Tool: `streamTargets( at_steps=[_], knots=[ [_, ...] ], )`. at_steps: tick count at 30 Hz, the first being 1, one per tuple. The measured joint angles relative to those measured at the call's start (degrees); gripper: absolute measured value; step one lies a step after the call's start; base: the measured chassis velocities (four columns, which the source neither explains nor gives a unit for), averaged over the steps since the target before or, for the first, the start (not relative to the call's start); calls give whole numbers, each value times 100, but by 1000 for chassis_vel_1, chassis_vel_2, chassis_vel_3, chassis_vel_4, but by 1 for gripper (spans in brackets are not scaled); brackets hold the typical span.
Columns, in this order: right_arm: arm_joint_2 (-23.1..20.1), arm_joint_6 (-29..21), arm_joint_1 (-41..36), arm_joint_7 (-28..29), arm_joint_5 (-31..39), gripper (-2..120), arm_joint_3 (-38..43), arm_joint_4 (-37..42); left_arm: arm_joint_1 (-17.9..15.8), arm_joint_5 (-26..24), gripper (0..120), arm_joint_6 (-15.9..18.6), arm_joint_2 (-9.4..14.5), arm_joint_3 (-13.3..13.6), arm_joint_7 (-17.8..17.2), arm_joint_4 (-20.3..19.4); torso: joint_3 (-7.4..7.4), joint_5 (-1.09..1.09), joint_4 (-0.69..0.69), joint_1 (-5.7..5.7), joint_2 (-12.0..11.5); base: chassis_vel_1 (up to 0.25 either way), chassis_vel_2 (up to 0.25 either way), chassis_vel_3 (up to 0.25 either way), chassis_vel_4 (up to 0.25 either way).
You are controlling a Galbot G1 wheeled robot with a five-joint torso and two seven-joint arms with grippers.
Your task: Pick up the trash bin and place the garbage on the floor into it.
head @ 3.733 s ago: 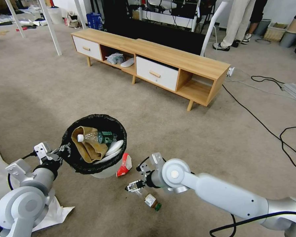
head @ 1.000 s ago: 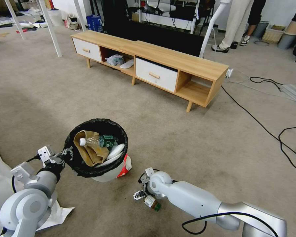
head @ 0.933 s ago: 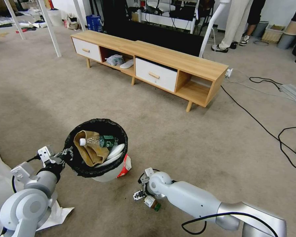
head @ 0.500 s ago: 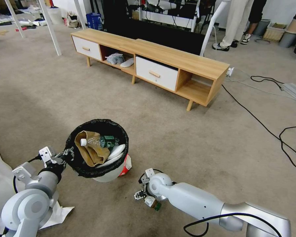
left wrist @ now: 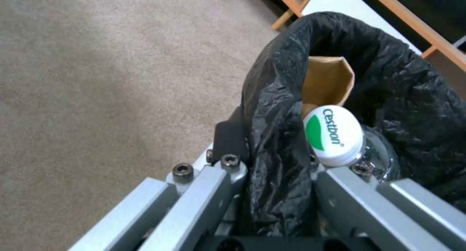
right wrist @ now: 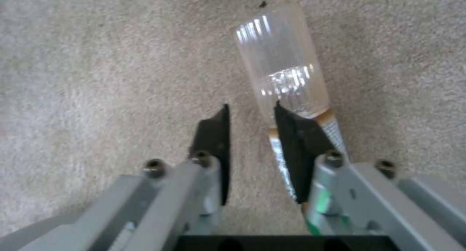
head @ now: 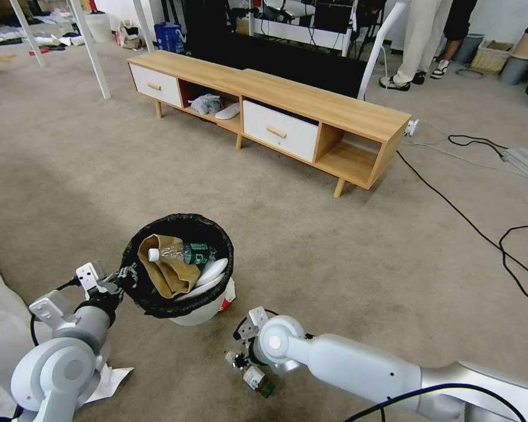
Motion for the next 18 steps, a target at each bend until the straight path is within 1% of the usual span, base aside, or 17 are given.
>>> streamTargets(
  at_steps=[1,2,3,4,5,9,12,18],
  knots=[
    [-17,0,0,39,34,14,-1,69,3,3,0,-1,0,10,2,-9,0,0,0,0,0,0,0,0,0],
    [-17,0,0,39,34,14,-1,69,3,3,0,-1,0,10,2,-9,0,0,0,0,0,0,0,0,0],
    [-29,-1,18,76,72,9,3,130,8,12,0,-2,2,21,3,-16,0,0,0,0,0,0,0,0,0],
    [-29,-1,18,76,72,9,3,130,8,12,0,-2,2,21,3,-16,0,0,0,0,0,0,0,0,0],
    [-15,-2,52,108,125,1,66,156,17,20,0,-3,9,32,4,-18,0,-1,0,0,1,0,0,0,0],
    [72,-3,94,103,132,0,138,44,28,51,0,-6,-10,52,20,-2,0,-1,0,0,1,0,0,0,0],
    [210,-5,94,42,-5,0,249,-237,58,75,0,-10,-27,59,42,3,0,-1,0,0,1,0,0,0,0],
    [238,-6,146,15,-12,0,304,-267,67,85,0,-21,-15,33,78,43,0,-1,0,0,2,0,0,0,0]
  ],
)
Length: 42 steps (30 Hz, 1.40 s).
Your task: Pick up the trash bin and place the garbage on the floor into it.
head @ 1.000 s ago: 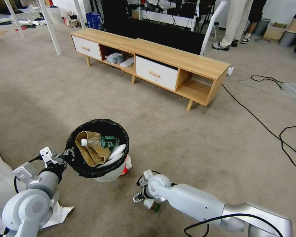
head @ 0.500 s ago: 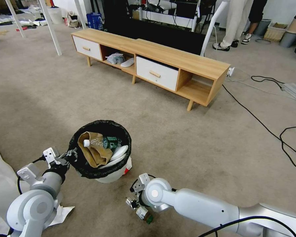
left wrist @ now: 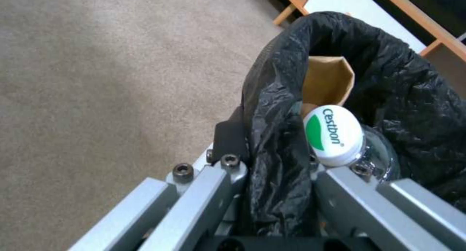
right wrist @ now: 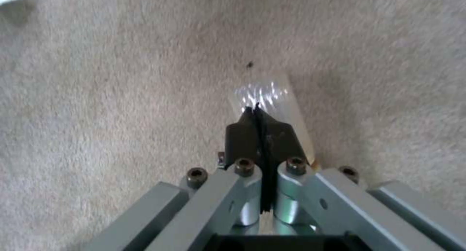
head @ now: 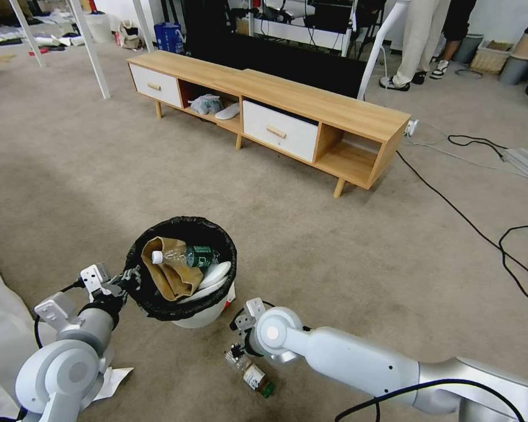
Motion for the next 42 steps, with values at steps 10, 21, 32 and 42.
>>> streamTargets(
  at_steps=[10,21,32,42],
  knots=[
    [-229,0,-58,105,26,36,-109,242,-71,16,0,-7,6,0,5,85,0,0,-1,0,1,0,0,0,0],
    [-135,0,-105,97,-22,75,-158,117,-81,28,0,-9,-9,-12,3,117,0,0,-1,0,1,0,0,0,0],
    [-27,0,-190,-1,-176,100,-210,-126,-71,50,0,-22,-41,-20,15,147,0,0,-1,0,1,0,0,0,0],
    [185,1,-269,-211,-566,100,-219,-656,-66,55,0,-38,-50,-51,45,180,0,0,-1,-1,1,0,0,0,0]
  ],
)
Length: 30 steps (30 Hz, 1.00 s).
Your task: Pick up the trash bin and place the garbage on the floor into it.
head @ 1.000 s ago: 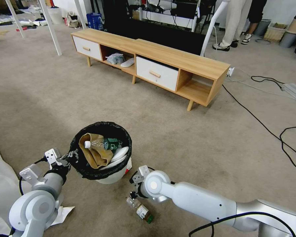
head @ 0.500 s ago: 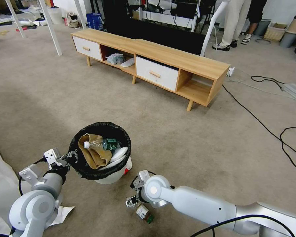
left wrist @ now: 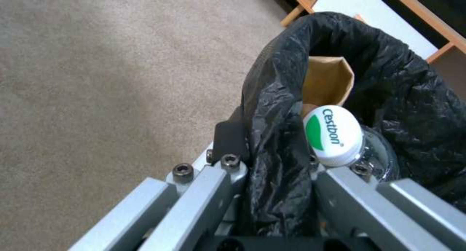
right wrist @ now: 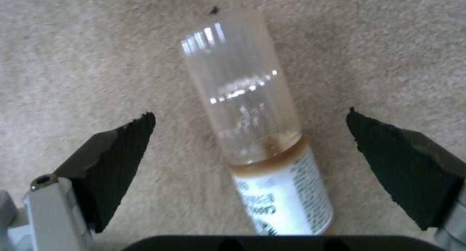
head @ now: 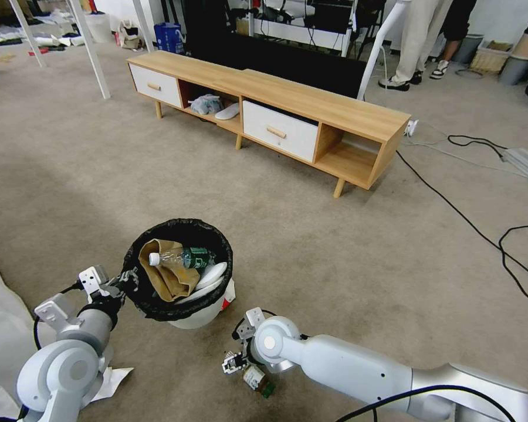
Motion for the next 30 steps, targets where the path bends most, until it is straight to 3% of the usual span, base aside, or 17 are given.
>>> streamTargets(
  at_steps=[30],
  knots=[
    [380,0,-36,-470,-361,100,-27,-811,-10,-2,0,-41,21,23,113,160,0,0,0,0,0,0,0,0,0]
  ],
)
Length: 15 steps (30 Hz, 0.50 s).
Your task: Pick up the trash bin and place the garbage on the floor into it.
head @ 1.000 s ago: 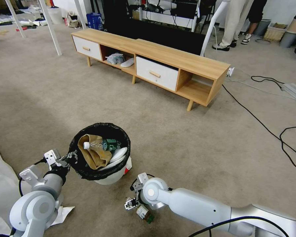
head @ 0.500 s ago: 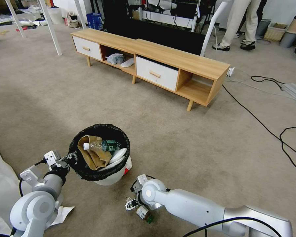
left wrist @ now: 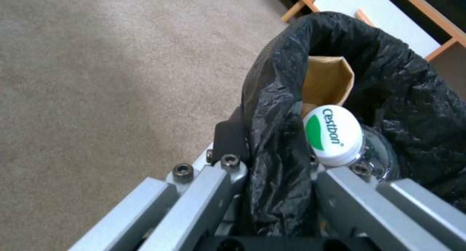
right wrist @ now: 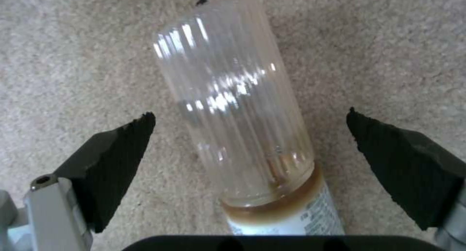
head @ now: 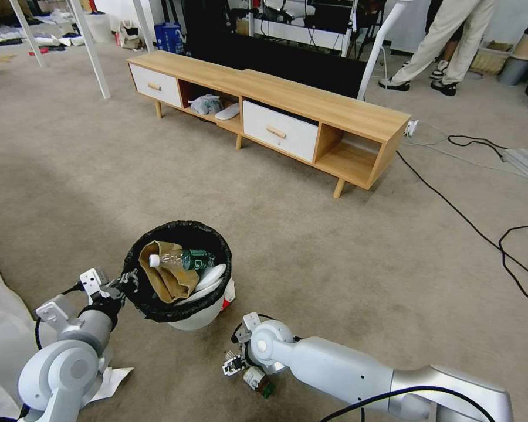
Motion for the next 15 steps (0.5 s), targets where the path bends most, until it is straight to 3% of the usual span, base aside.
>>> streamTargets(
  at_steps=[8,15],
  knots=[
    [34,1,-46,-48,-115,100,11,-125,5,45,0,-18,-53,21,27,35,0,0,0,0,0,0,0,0,0],
    [58,-2,-41,-98,-207,93,-8,-155,2,69,0,-25,-72,24,34,45,-1,-2,-1,0,1,0,0,0,0]
  ],
)
